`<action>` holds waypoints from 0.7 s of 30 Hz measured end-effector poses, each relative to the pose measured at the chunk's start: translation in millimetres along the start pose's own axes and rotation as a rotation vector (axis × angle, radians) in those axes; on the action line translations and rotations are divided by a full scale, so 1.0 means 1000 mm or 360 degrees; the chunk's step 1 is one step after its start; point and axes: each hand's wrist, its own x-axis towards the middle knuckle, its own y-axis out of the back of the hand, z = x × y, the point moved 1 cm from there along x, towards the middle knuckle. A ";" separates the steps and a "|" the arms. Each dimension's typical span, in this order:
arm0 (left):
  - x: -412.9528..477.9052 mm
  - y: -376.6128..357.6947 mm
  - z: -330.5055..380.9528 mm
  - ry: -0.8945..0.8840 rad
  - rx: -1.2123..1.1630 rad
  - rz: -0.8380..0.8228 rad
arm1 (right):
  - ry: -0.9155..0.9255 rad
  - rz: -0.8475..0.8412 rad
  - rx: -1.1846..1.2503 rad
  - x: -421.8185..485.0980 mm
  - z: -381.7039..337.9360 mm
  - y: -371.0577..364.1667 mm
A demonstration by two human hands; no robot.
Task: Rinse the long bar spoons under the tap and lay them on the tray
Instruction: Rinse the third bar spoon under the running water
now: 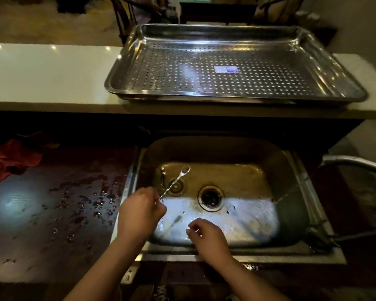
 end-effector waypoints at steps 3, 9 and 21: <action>-0.013 -0.010 0.030 -0.0043 -0.0052 -0.0074 | -0.0123 0.0075 0.0203 -0.012 0.015 0.014; -0.034 -0.023 0.070 -0.0102 -0.0101 -0.0246 | -0.0364 0.0361 0.1642 -0.023 0.009 0.062; -0.049 -0.032 0.100 -0.0274 -0.0113 -0.0281 | -0.0348 0.0737 0.1859 -0.016 -0.008 0.100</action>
